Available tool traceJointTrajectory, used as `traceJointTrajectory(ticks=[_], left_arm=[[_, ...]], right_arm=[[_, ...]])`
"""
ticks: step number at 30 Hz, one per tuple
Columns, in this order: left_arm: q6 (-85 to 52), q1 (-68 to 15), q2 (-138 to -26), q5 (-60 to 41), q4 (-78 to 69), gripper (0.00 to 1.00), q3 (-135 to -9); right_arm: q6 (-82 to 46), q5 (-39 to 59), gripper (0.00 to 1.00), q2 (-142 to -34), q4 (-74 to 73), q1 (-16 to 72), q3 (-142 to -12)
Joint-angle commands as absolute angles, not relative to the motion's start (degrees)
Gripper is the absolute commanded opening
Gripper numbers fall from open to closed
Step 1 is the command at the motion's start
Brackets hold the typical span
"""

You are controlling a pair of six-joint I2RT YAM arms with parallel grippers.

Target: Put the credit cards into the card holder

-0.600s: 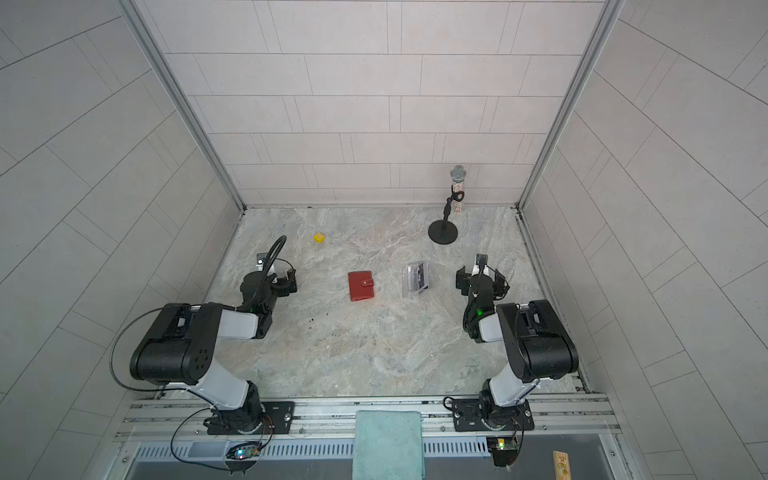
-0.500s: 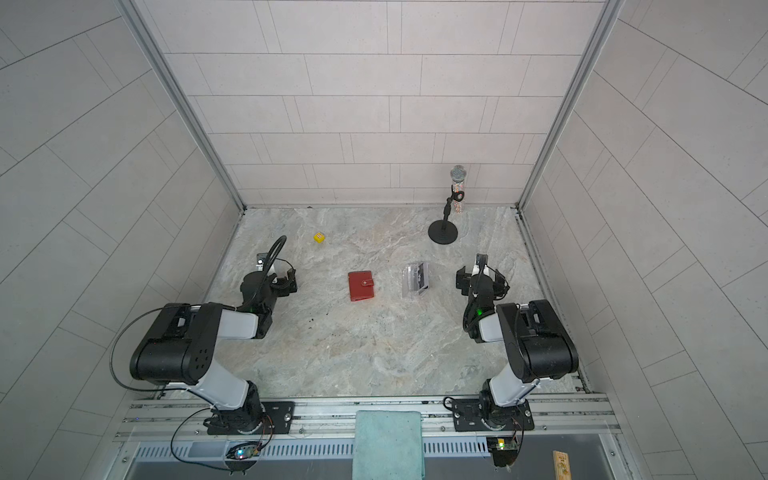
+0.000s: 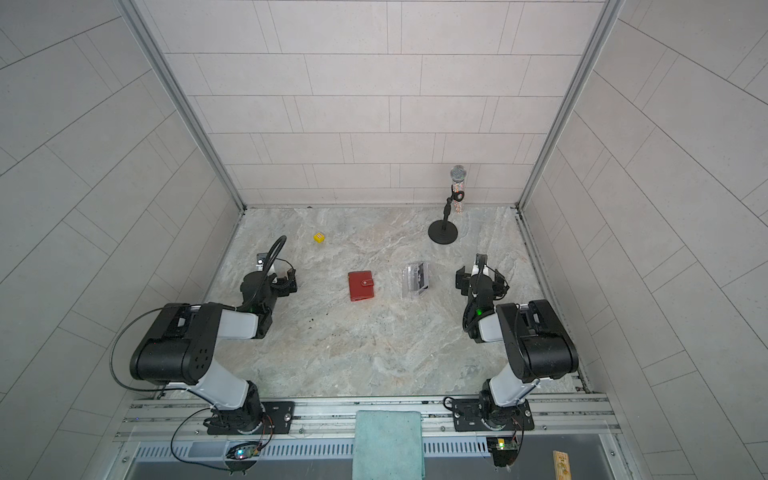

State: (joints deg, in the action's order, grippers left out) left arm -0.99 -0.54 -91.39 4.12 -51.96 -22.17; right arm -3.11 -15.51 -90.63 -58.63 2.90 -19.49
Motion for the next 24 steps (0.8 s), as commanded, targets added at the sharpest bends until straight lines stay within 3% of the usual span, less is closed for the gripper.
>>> traceJointTrajectory(ticks=[1,4,7,14,19,24], left_arm=[[-0.5,-0.6,-90.8,3.9,-52.0,1.00,-23.1],[-0.4,-0.7,-90.6,3.9,-52.3,1.00,-22.9],[-2.7,-0.6,-88.2,10.0,-51.9,1.00,-22.2],[-8.7,-0.9,-74.6,15.6,-28.4,1.00,-27.7],[-22.0,-1.9,-70.8,7.5,-12.6,1.00,-32.8],[-30.9,-8.1,-73.2,-4.5,-3.1,0.97,-38.0]], right_arm=[[-2.6,-16.3,1.00,-90.4,-58.8,3.1,-19.3],[-2.6,-17.2,1.00,-90.2,-59.2,3.2,-19.0],[-2.7,-17.8,1.00,-87.6,-59.8,3.2,-17.8],[-8.6,-25.3,1.00,-73.7,-35.1,3.2,-23.7],[-10.6,-12.4,1.00,-69.0,-7.9,3.5,-35.0],[-13.3,0.9,0.97,-67.4,2.4,8.6,-39.9]])
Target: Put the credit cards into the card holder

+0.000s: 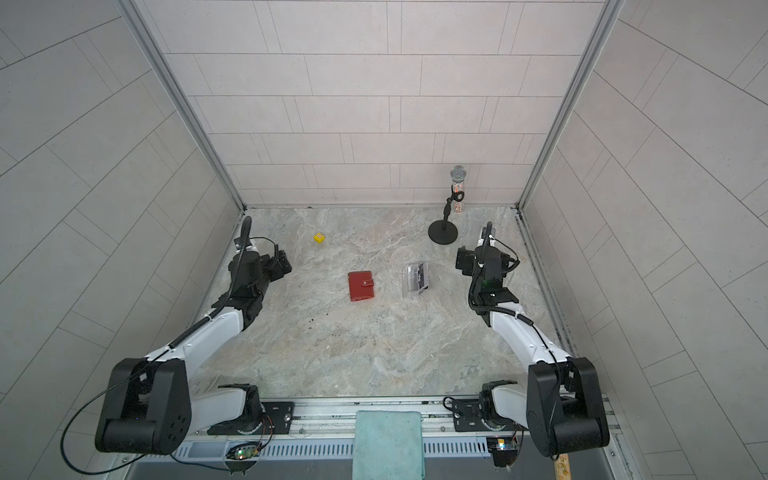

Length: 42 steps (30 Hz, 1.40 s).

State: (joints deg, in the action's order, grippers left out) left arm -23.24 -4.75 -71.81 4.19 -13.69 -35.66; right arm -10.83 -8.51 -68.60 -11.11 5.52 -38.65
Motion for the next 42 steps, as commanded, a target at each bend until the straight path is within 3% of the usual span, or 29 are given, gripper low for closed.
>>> traceJointTrajectory(ticks=[1,4,10,15,24,42], left_arm=[[-31.3,-9.6,-74.0,-6.4,-2.1,0.97,-38.9],[-32.1,-14.0,-77.3,-12.0,0.1,0.94,-41.4],[-35.2,-17.8,-86.5,-21.9,-1.6,0.75,-44.3],[-36.9,-19.1,-92.1,-26.1,-4.0,0.66,-46.1],[-40.1,-19.6,-98.4,-30.0,-9.7,0.62,-47.0],[-45.9,-19.9,-106.2,-32.8,-16.5,0.40,-48.0]], right_arm=[[-13.4,1.6,0.97,-67.2,3.5,10.4,-40.4],[-13.5,4.3,0.96,-68.1,5.4,16.7,-42.1],[-14.9,8.6,0.87,-75.6,4.1,28.9,-46.8],[-15.3,10.4,0.69,-85.9,6.9,34.4,-55.1],[-15.8,12.7,0.42,-104.5,9.4,36.9,-69.7],[-14.3,10.6,0.40,-118.4,13.9,38.0,-81.4]])
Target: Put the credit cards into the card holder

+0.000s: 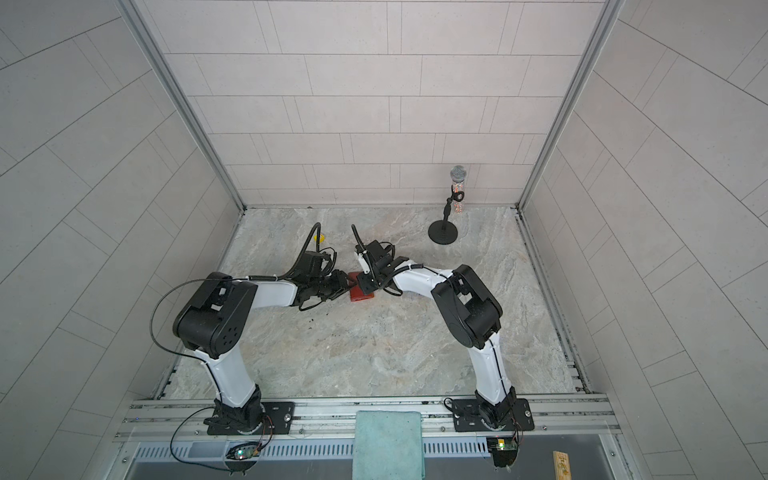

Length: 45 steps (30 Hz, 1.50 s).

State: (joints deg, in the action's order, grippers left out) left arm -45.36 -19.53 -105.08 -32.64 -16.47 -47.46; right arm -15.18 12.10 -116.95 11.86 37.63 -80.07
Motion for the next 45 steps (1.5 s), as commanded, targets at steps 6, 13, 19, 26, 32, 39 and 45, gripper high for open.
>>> traceJointTrajectory(ticks=[6,13,19,26,32,39,45], left_arm=[[-45.7,-20.2,-106.3,-34.6,-17.3,0.28,-48.2],[-44.2,-20.7,-106.2,-36.6,-16.2,0.13,-48.3],[-43.0,-20.8,-105.6,-36.5,-14.2,0.10,-48.1],[-40.0,-20.8,-103.9,-34.2,-9.6,0.09,-48.2],[-35.9,-20.8,-101.9,-31.4,-3.4,0.09,-48.8],[-33.0,-20.8,-100.5,-28.3,1.0,0.09,-48.8],[-32.1,-20.8,-99.9,-26.5,2.4,0.09,-48.3]], right_arm=[[-14.3,8.5,0.40,-120.3,14.6,38.5,-81.7],[-13.7,2.6,0.38,-121.5,18.8,39.6,-82.2],[-14.5,-1.7,0.25,-121.6,19.5,40.3,-81.4],[-15.2,-4.2,0.02,-118.5,19.8,40.9,-80.1],[-17.3,-0.8,0.00,-113.5,19.5,40.8,-78.0],[-19.4,0.8,0.00,-110.0,18.4,40.5,-75.6],[-21.1,0.5,0.00,-107.8,17.4,39.7,-73.2]])
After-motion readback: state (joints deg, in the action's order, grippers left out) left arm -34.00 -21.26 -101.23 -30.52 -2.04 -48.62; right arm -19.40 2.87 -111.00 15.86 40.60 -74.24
